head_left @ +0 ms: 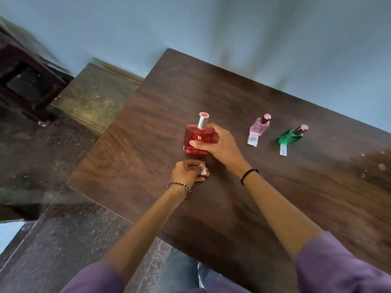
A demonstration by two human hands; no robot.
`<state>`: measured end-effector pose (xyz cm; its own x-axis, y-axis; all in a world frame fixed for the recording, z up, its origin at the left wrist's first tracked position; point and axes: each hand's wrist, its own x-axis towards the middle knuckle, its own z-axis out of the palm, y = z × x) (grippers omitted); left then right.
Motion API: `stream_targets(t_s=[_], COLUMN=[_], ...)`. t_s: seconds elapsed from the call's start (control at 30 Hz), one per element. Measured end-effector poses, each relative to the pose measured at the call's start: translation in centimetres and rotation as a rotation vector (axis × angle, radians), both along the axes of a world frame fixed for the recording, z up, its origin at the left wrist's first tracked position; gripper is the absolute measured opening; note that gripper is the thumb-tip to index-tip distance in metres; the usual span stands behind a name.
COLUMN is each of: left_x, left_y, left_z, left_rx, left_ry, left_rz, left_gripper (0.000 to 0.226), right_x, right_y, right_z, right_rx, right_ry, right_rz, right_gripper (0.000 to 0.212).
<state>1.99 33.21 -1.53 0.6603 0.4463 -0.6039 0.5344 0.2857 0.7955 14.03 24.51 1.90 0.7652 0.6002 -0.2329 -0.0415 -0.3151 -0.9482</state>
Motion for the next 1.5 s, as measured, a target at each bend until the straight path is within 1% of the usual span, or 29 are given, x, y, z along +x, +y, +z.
stream_targets(t_s=[0.13, 0.27, 0.33, 0.47, 0.53, 0.6, 0.67, 0.8, 0.83, 0.9, 0.97, 1.03, 1.17, 1.23, 1.3, 1.37, 1.43, 1.5], left_x=[-0.8, -0.9, -0.8, -0.3, 0.1, 0.4, 0.6, 0.9, 0.9, 0.7, 0.3, 0.0, 0.1, 0.5, 0.8, 1.1, 1.4, 1.8], left_y=[-1.7, -4.0, -5.4, -8.3, -9.6, -10.7, -11.5, -13.1, -13.4, -13.8, -14.1, -14.6, -15.7, -15.8, -16.0, -16.4, -16.8, -17.2], left_z=[0.2, 1.2, 2.2, 4.2, 5.3, 6.3, 7.3, 8.5, 8.6, 8.9, 8.9, 8.7, 8.5, 8.3, 8.2, 8.1, 8.0, 7.8], left_rx=[0.036, 0.042, 0.039, 0.069, 0.008, -0.057, -0.037, -0.053, -0.058, -0.064, -0.078, -0.079, -0.035, 0.018, 0.041, 0.056, 0.065, 0.096], left_ry=[-0.006, -0.061, -0.079, -0.127, -0.16, -0.192, -0.22, -0.3, -0.304, -0.301, -0.302, -0.31, -0.312, -0.31, -0.307, -0.303, -0.305, -0.32], left_rz=[-0.07, -0.219, -0.293, -0.361, -0.315, -0.289, -0.35, -0.505, -0.538, -0.558, -0.533, -0.504, -0.398, -0.382, -0.381, -0.356, -0.318, -0.296], left_gripper=[0.01, 0.017, 0.016, 0.016, 0.016, 0.029, 0.042, 0.056, 0.055, 0.042, 0.041, 0.044, 0.042, 0.042, 0.04, 0.039, 0.044, 0.057], right_x=[-3.1, -6.0, -7.5, -10.2, -11.3, -12.2, -12.9, -13.6, -13.7, -13.9, -14.2, -14.4, -14.4, -14.2, -14.1, -14.1, -14.2, -14.3], right_y=[-7.5, -13.6, -16.0, -19.5, -20.7, -21.6, -22.4, -23.1, -23.2, -23.3, -23.5, -23.5, -23.3, -23.2, -23.2, -23.0, -22.7, -22.6], right_z=[0.7, 1.1, 1.4, 2.4, 2.8, 3.4, 3.8, 4.0, 4.0, 3.8, 3.6, 3.4, 3.7, 4.1, 4.4, 4.5, 4.7, 4.7], right_rx=[0.111, 0.144, 0.168, 0.308, 0.353, 0.357, 0.356, 0.387, 0.396, 0.414, 0.418, 0.375, 0.16, -0.007, -0.213, -0.326, -0.367, -0.411], right_ry=[0.176, 0.305, 0.368, 0.509, 0.528, 0.519, 0.511, 0.516, 0.518, 0.523, 0.518, 0.478, 0.284, 0.128, -0.062, -0.193, -0.274, -0.368], right_rz=[-0.167, -0.304, -0.337, -0.349, -0.347, -0.346, -0.338, -0.301, -0.293, -0.282, -0.291, -0.315, -0.375, -0.381, -0.366, -0.384, -0.42, -0.417], right_gripper=[0.052, 0.057, 0.056, 0.048, 0.047, 0.047, 0.048, 0.045, 0.044, 0.041, 0.041, 0.044, 0.053, 0.051, 0.055, 0.056, 0.052, 0.046])
